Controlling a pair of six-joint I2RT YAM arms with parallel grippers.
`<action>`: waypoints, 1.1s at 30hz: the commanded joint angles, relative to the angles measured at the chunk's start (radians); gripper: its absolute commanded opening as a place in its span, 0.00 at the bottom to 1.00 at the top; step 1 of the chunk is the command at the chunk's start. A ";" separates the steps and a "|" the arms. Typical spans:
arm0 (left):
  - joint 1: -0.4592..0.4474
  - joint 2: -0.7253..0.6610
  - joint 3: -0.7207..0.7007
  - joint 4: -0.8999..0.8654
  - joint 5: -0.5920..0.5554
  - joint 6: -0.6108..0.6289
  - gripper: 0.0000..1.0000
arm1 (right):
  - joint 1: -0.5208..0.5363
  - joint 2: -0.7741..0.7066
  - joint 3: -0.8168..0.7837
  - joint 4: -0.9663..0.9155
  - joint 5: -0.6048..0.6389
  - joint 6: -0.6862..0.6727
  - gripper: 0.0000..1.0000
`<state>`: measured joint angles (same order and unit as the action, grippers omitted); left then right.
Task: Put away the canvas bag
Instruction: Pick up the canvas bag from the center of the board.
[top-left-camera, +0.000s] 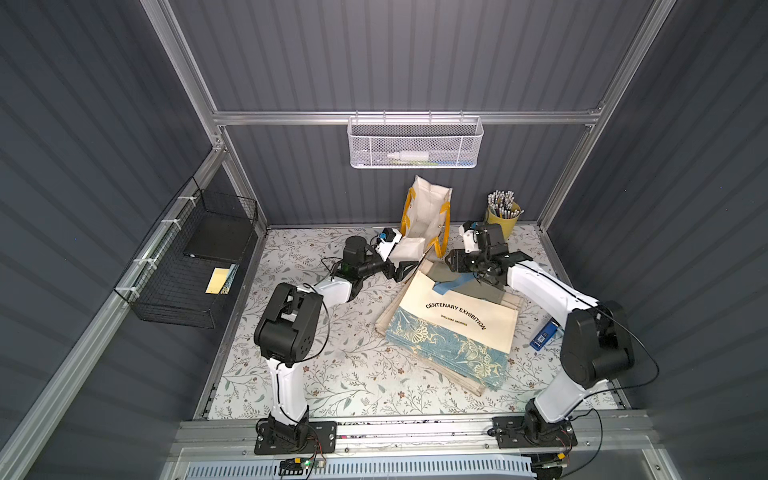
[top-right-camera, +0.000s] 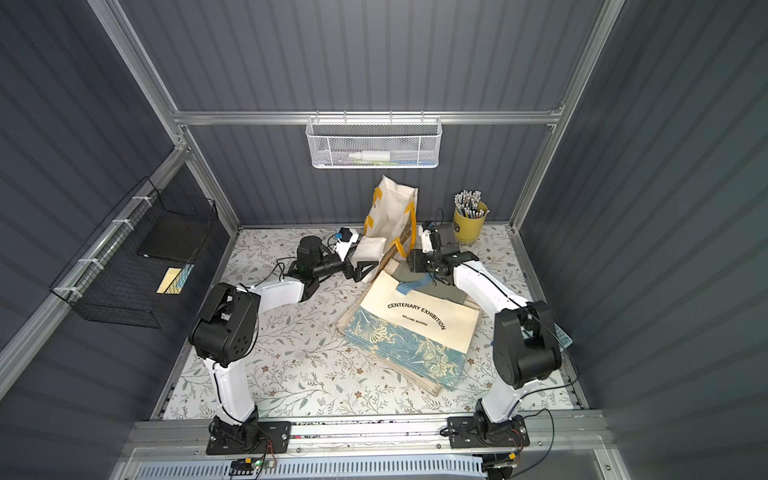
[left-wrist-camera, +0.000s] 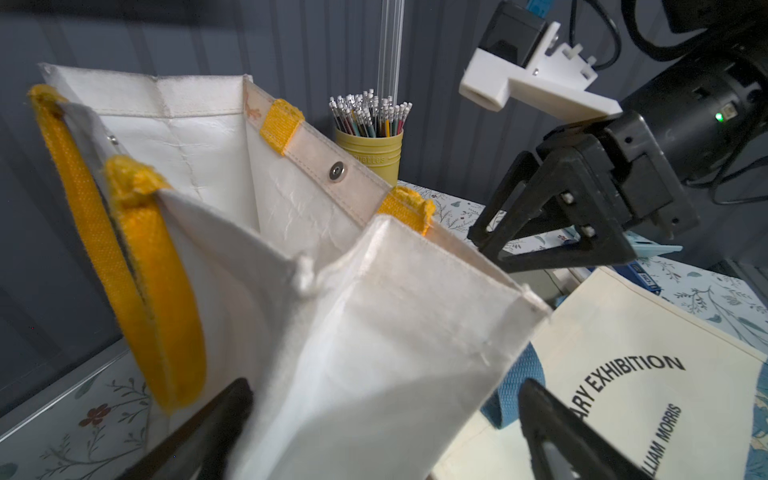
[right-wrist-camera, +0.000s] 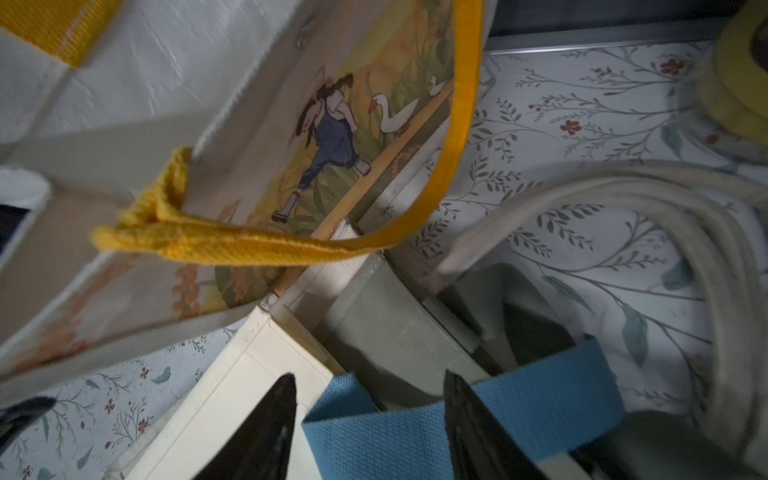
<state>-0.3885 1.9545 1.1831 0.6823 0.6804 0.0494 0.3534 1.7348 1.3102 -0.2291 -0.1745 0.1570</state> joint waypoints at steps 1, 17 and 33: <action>-0.010 -0.018 -0.028 0.019 -0.080 0.008 1.00 | 0.036 0.085 0.069 0.087 0.007 0.048 0.59; -0.066 0.048 0.040 0.045 -0.299 0.089 0.99 | 0.107 0.154 0.139 0.177 -0.018 0.061 0.58; -0.087 0.104 0.204 -0.134 -0.442 0.059 0.09 | 0.101 0.090 0.134 0.093 0.076 -0.014 0.58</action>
<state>-0.4728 2.0468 1.3056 0.6346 0.2409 0.1200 0.4580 1.8847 1.4506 -0.0982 -0.1375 0.1822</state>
